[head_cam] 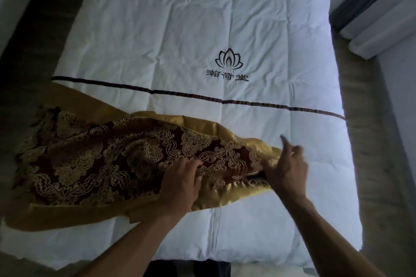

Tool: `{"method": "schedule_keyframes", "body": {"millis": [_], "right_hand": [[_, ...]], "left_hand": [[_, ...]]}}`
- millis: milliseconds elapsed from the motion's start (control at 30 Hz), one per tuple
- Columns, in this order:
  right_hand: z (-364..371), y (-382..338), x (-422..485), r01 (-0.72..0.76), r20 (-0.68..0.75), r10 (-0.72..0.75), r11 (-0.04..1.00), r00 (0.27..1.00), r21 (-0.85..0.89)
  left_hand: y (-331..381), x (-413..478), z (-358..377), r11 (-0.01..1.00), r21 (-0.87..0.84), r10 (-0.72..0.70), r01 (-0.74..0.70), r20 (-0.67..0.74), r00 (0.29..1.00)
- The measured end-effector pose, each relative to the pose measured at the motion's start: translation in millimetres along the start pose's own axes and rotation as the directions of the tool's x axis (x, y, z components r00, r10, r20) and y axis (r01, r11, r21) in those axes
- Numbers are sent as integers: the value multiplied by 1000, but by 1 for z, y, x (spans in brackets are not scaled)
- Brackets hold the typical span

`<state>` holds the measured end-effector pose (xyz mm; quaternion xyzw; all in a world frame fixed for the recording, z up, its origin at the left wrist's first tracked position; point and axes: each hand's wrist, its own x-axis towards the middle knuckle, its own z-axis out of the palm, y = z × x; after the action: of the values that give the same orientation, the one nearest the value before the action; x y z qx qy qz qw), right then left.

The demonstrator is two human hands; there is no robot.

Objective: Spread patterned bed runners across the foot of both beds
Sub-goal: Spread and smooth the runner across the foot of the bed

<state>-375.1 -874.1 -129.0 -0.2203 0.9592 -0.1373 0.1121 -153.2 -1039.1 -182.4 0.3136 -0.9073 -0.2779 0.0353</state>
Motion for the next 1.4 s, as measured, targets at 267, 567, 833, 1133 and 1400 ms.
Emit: {"method": "schedule_keyframes", "body": {"millis": [267,567,833,1133,1400], "right_hand": [[119,-16,-105,-207,377,122,959,918,193],[176,-59,-107,-421,279,339,845,898,328],[199,-71,-77,-390,310,359,920,880,43],[135,-2,-80,-44,196,-30,932,980,361],[13,124,-76,-489,-25,489,868,872,-90]], "left_hand": [[-34,-37,24,962,164,165,-218,287,944],[-39,-4,23,983,165,53,-75,131,990],[-43,12,8,979,192,48,-75,140,989],[-30,7,1,976,215,-7,-42,222,975],[8,22,-11,967,243,-155,80,309,938]]}}
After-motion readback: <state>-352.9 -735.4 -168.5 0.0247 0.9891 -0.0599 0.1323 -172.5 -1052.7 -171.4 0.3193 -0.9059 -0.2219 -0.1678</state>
